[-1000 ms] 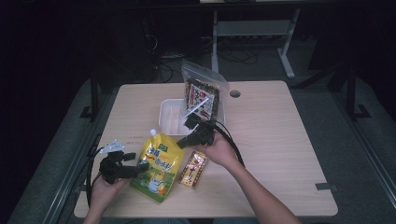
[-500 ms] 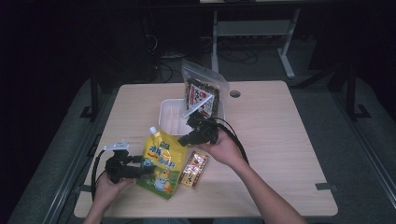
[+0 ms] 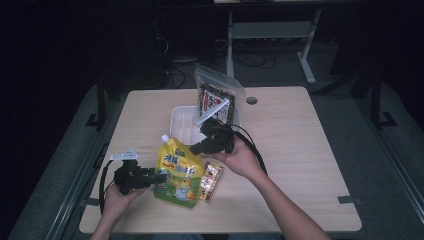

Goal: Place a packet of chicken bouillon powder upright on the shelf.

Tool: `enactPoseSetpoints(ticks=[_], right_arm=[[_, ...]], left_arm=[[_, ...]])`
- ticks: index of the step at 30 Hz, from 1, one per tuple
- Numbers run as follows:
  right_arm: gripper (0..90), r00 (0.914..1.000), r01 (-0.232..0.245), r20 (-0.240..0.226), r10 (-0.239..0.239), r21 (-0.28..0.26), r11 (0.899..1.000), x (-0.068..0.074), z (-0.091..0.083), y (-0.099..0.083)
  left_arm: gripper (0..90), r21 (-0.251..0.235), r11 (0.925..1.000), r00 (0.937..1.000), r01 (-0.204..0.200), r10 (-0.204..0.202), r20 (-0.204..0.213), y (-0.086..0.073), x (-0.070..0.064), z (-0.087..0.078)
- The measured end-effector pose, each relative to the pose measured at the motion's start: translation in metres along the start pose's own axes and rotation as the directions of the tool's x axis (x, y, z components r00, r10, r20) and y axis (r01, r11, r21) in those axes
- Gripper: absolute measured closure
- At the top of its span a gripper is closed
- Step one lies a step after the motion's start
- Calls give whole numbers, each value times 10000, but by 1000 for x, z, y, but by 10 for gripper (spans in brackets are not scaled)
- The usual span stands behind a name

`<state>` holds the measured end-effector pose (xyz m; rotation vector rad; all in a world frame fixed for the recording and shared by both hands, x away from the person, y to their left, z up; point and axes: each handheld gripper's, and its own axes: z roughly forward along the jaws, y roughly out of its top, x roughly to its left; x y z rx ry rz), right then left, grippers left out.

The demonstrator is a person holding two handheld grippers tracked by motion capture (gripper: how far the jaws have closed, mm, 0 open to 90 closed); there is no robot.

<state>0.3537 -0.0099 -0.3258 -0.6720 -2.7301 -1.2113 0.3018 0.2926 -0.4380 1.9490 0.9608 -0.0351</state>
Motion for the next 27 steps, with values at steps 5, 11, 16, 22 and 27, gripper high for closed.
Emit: enactPoseSetpoints(ticks=[5,11,16,22,27], right_arm=[[900,9999,-87,-118,87,-39,10000,-1,0,-1],[900,9999,-79,-143,78,-100,9999,-1,-2,-1],[900,9996,-137,-251,134,-125,9998,-4,-4,-1],[892,9982,-286,-530,284,-35,9996,-11,-7,-1],[837,9954,-379,-875,392,165,9991,-19,-4,-1]], left_arm=[[641,-123,9999,9999,-40,42,108,-1,1,-2],[742,-252,9997,9992,79,-69,388,-2,4,-5],[790,-308,9995,9992,-63,75,384,-3,3,-6],[798,-352,9989,9992,-311,319,225,-3,0,-7],[802,-403,9976,9983,-555,561,131,-1,-3,-8]])
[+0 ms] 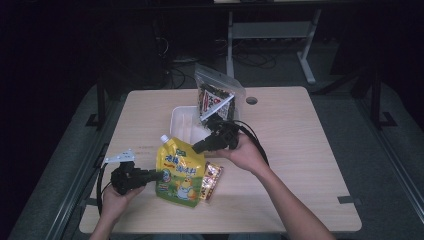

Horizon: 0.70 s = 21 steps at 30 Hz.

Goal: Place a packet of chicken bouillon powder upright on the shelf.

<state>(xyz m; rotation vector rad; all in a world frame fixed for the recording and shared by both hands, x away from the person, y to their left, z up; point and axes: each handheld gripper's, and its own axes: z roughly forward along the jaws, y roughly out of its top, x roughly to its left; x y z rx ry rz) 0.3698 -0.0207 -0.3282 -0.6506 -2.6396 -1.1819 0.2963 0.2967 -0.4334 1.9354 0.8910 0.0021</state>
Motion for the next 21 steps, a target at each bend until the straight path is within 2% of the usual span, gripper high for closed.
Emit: enactPoseSetpoints(ticks=[1,5,12,16,21], right_arm=[[778,10000,-26,-59,27,263,9997,-4,4,1],[733,9993,2,-373,20,564,9984,-9,12,7],[736,9985,323,-475,-273,1081,9936,-5,18,23],[800,9990,362,-326,-317,1488,9882,-3,24,29],[818,9989,463,-144,-444,1895,9808,-2,29,33]], left_arm=[[802,-12,9999,9999,-130,130,21,1,-1,0],[802,7,9997,9997,-244,244,34,2,-3,0],[802,44,9993,9992,-368,367,144,2,-3,0],[801,30,9994,9992,-344,343,208,2,-2,0],[801,47,9993,9990,-374,372,255,3,-2,0]])
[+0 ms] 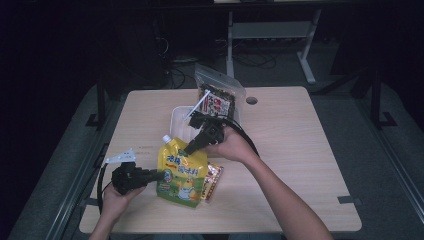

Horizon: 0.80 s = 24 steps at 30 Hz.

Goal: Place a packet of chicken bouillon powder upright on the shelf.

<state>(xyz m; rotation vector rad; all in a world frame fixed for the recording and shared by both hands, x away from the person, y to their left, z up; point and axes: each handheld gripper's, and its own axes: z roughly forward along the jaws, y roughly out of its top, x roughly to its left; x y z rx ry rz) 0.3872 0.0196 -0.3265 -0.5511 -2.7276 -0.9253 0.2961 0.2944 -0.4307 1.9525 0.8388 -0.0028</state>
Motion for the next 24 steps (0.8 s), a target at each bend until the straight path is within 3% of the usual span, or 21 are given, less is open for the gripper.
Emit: enactPoseSetpoints(ticks=[4,12,15,19,24], right_arm=[[779,9999,-134,43,133,195,9997,-1,3,1],[865,9999,-83,-62,86,411,9991,-3,6,2],[891,9995,-326,12,325,546,9980,-1,4,3],[895,9990,-409,-183,418,459,9981,0,1,3],[896,9957,-691,-592,707,286,9972,4,-3,3]], left_arm=[[803,-36,10000,10000,-18,18,9,0,0,0],[801,-80,10000,10000,-16,16,57,1,-1,0],[783,-118,9999,10000,26,-25,21,1,0,0],[737,-150,9999,10000,66,-67,-40,1,0,0],[684,-288,9996,9989,81,-94,-457,1,0,-5]])
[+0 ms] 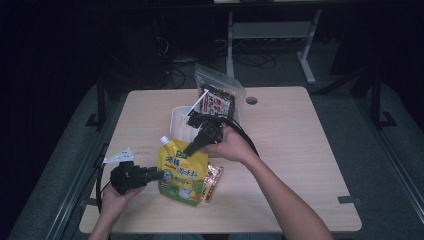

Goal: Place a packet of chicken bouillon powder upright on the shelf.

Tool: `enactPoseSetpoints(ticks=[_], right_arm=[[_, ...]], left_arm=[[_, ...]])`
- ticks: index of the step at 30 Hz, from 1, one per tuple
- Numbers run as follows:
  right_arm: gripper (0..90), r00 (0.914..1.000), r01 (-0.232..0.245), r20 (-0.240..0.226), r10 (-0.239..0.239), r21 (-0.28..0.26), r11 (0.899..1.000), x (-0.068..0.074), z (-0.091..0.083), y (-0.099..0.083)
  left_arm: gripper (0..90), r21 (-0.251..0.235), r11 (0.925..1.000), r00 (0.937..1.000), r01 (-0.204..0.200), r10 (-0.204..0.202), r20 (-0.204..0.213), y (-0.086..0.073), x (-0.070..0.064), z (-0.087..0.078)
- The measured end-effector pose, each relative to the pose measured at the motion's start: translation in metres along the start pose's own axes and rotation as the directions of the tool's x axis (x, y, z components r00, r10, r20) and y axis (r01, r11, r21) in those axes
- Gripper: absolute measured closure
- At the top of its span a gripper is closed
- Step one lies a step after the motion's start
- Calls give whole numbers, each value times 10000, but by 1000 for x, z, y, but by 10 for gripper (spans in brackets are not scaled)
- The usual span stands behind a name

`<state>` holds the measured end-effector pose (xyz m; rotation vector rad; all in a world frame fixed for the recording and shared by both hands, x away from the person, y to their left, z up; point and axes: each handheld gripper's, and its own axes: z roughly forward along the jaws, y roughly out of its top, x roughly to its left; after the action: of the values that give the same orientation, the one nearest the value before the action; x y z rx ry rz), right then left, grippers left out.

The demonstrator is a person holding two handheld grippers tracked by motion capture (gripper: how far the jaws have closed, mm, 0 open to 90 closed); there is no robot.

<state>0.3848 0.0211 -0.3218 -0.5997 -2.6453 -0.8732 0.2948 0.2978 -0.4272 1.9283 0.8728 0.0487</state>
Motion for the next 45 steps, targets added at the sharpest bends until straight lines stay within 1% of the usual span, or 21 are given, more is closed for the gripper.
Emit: enactPoseSetpoints(ticks=[4,6,9,12,13,14,16,20,22,23,24,27,28,29,31,33,36,41,43,44,45], right_arm=[[897,9999,-131,-81,130,-188,9997,3,-2,-2],[897,9995,-247,-183,241,-323,9992,5,-3,-3],[897,9994,-306,-202,298,-419,9987,7,-5,-4],[897,9983,-560,-189,548,-709,9959,10,-8,-4],[897,9983,-560,-189,548,-709,9959,10,-8,-4],[898,9979,-653,-103,646,-900,9938,12,-11,-4],[897,9970,-773,-95,767,-1087,9911,13,-15,-4],[897,9957,-919,-15,925,-1325,9869,15,-19,-4],[898,9938,-1070,126,1100,-1464,9834,16,-22,-4],[898,9920,-1177,249,1234,-1649,9793,18,-25,-4],[898,9911,-1223,320,1295,-1695,9779,19,-27,-3],[897,9899,-1237,465,1343,-1829,9753,21,-31,-3],[898,9881,-1230,675,1381,-1915,9738,23,-34,-2],[898,9881,-1230,675,1381,-1915,9738,23,-34,-2],[898,9847,-1363,781,1560,-2133,9674,24,-40,-1],[898,9837,-1375,840,1593,-2208,9656,25,-42,-1],[898,9794,-1617,771,1866,-2544,9535,24,-50,-2],[898,9736,-1847,767,2148,-2876,9398,23,-58,-3],[898,9721,-1825,895,2168,-2924,9387,23,-60,-3],[898,9689,-1903,937,2291,-3097,9316,23,-64,-2],[898,9689,-1903,937,2291,-3097,9316,23,-64,-2]], left_arm=[[649,-123,9999,9999,112,-114,-118,-1,2,-3],[630,-119,9998,9995,140,-143,-280,-2,3,-6],[616,-75,9999,9991,86,-90,-415,-1,3,-7],[606,-56,10000,9977,57,-60,-675,-2,2,-8],[600,-56,10000,9977,57,-60,-675,-2,2,-8],[596,-4,10000,9968,30,-30,-805,-2,2,-9],[589,8,10000,9961,50,-50,-875,-3,2,-9],[570,50,10000,9943,24,-18,-1068,-3,2,-9],[551,55,10000,9924,27,-20,-1230,-3,2,-9],[541,88,10000,9910,-9,21,-1336,-3,1,-9],[536,88,10000,9910,-9,21,-1336,-3,1,-9],[512,114,9999,9890,-11,27,-1477,-4,1,-10],[504,125,9999,9877,8,11,-1566,-4,1,-10],[497,125,9999,9877,8,11,-1566,-4,1,-10],[491,116,9999,9872,31,-12,-1595,-4,1,-10],[488,157,9999,9866,7,19,-1632,-5,2,-10],[482,171,9998,9855,39,-9,-1694,-5,2,-10],[460,224,9997,9824,12,30,-1868,-5,2,-10],[446,263,9997,9810,-16,67,-1940,-5,2,-10],[441,306,9995,9804,-16,76,-1969,-5,2,-9],[440,306,9995,9804,-16,76,-1969,-5,2,-9]])
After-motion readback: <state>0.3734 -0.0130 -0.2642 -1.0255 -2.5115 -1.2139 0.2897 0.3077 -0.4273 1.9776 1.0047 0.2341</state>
